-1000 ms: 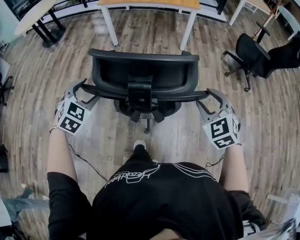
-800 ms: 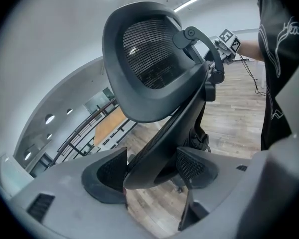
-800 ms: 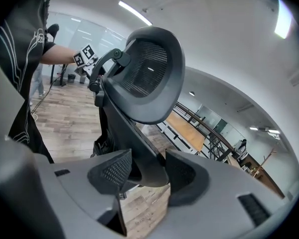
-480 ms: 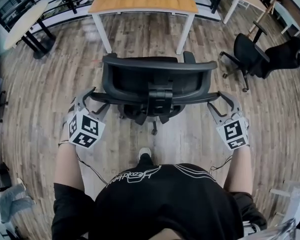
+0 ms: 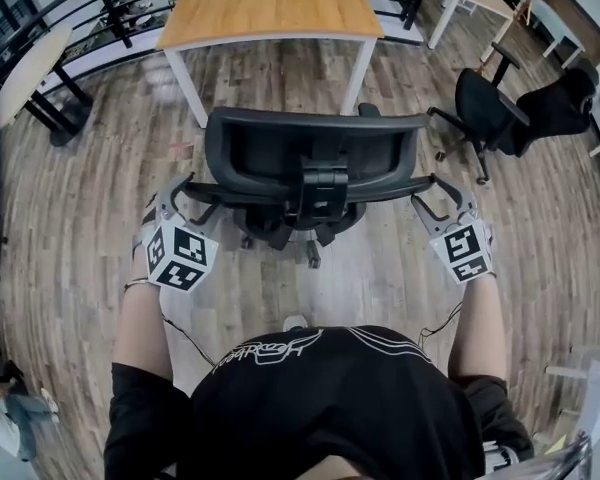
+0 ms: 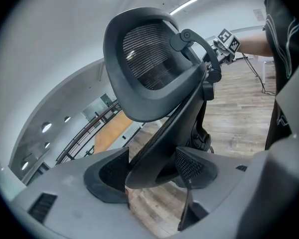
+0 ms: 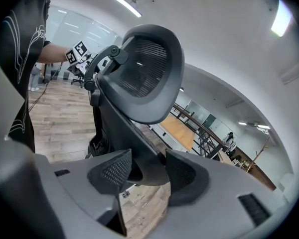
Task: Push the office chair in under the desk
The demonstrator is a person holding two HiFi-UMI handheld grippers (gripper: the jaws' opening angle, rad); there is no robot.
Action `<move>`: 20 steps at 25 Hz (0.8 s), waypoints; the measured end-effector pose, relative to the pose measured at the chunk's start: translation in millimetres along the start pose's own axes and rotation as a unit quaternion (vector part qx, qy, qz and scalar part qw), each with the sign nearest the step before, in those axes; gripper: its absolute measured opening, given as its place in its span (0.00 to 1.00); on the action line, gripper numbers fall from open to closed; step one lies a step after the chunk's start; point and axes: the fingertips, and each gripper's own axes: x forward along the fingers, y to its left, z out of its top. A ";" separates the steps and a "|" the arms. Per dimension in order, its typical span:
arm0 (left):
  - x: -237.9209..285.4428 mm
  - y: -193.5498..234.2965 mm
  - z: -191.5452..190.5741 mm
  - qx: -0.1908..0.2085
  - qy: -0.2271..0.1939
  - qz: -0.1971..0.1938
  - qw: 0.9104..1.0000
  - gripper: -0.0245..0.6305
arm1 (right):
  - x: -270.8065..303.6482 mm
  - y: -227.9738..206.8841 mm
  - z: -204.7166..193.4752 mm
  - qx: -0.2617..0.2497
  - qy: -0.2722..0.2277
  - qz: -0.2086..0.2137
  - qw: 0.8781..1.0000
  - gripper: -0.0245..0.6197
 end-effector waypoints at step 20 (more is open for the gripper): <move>80.7 69.7 18.1 -0.014 0.014 0.020 1.000 0.48 | 97.3 -67.7 21.3 -0.004 -0.029 0.000 1.000 0.41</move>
